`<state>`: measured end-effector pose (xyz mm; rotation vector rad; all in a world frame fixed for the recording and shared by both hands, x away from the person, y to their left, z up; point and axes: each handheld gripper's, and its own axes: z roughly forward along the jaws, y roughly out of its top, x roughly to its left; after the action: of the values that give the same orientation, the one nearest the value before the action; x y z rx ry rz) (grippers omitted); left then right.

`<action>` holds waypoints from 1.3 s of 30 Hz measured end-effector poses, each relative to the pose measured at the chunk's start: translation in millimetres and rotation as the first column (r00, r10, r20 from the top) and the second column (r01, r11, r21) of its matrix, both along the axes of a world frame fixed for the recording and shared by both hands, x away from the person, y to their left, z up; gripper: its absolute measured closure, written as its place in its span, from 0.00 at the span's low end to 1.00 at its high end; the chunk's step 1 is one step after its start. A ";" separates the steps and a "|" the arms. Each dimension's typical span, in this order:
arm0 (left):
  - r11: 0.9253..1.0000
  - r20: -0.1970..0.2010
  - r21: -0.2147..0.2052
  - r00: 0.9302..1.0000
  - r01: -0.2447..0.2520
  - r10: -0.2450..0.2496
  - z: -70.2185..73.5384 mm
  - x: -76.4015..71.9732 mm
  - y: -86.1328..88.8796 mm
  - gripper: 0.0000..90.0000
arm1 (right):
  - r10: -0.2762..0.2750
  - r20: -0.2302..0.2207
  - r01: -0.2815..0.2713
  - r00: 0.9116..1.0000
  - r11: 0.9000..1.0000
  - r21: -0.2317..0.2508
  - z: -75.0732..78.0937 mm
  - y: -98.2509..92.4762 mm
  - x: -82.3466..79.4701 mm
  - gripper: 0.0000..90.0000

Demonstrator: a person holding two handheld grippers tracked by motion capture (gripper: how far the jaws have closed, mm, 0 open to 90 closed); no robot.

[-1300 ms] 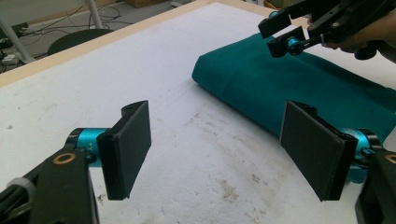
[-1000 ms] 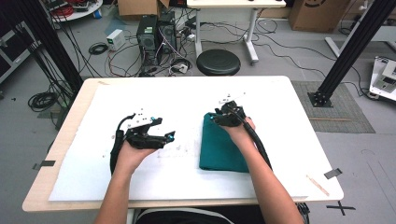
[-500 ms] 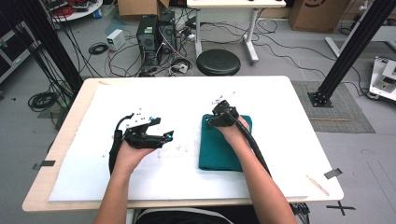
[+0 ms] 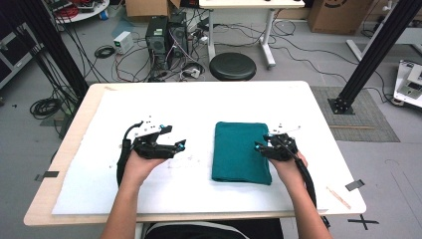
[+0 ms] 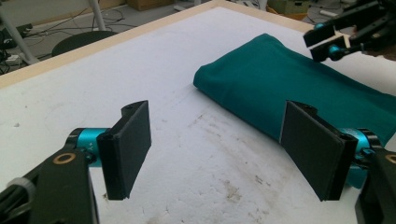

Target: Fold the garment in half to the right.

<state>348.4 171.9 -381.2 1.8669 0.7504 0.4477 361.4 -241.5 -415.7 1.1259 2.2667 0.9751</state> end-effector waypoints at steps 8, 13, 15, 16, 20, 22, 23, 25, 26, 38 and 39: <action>1.000 -0.003 0.000 1.000 0.005 -0.005 -1.8 0.4 -2.1 0.28 | 0.008 -0.067 -0.009 0.998 1.000 -0.003 -30.6 -8.5 -12.1 0.81; 1.000 -0.008 -0.010 1.000 -0.003 0.003 -1.8 0.1 -0.6 0.28 | -0.019 -0.043 0.018 0.999 0.999 -0.032 -24.3 -14.9 -13.8 0.96; 1.000 -0.007 -0.004 1.000 -0.003 0.003 -2.1 0.7 -0.6 0.28 | -0.024 -0.041 0.022 0.999 0.999 -0.044 -22.6 -15.4 -14.0 0.95; 1.000 -0.005 -0.001 1.000 0.000 0.000 -2.2 0.8 -0.8 0.28 | -0.018 -0.038 0.017 0.999 0.999 -0.049 -23.0 -14.5 -14.2 0.92; 1.000 -0.008 -0.002 1.000 0.003 -0.003 -1.8 0.0 -1.4 0.28 | -0.035 -0.031 0.033 0.999 0.997 -0.065 -27.2 -14.0 -16.6 0.78; 1.000 -0.005 -0.001 1.000 0.002 -0.002 -1.7 0.2 -0.7 0.28 | -0.046 -0.024 0.045 0.999 0.998 -0.050 -25.0 -17.8 -17.2 0.73; 1.000 -0.005 -0.002 1.000 0.000 0.000 -1.8 0.3 -0.5 0.28 | -0.056 -0.016 0.055 0.998 0.997 -0.048 -22.6 -19.8 -18.1 0.73; 1.000 -0.008 -0.005 1.000 -0.004 0.004 -2.0 0.4 -0.2 0.28 | -0.070 0.009 0.071 0.997 0.997 -0.038 -16.4 -24.0 -19.4 0.73; 1.000 -0.009 -0.004 1.000 -0.002 0.002 -1.9 0.7 0.1 0.28 | -0.081 0.018 0.082 0.997 0.996 -0.031 -13.2 -25.8 -19.6 0.72; 1.000 -0.008 -0.004 1.000 -0.012 0.012 -2.8 2.5 1.9 0.28 | -0.095 0.117 0.083 0.989 0.991 0.103 10.6 -28.1 -9.0 0.57; 1.000 -0.007 -0.008 1.000 -0.014 0.014 -2.1 2.4 2.4 0.28 | -0.088 0.120 0.076 0.989 0.992 0.100 11.5 -27.0 -7.1 0.55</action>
<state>350.8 174.4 -383.3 1.8574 0.7693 0.4463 354.3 -268.5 -404.2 1.1552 2.0782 1.0990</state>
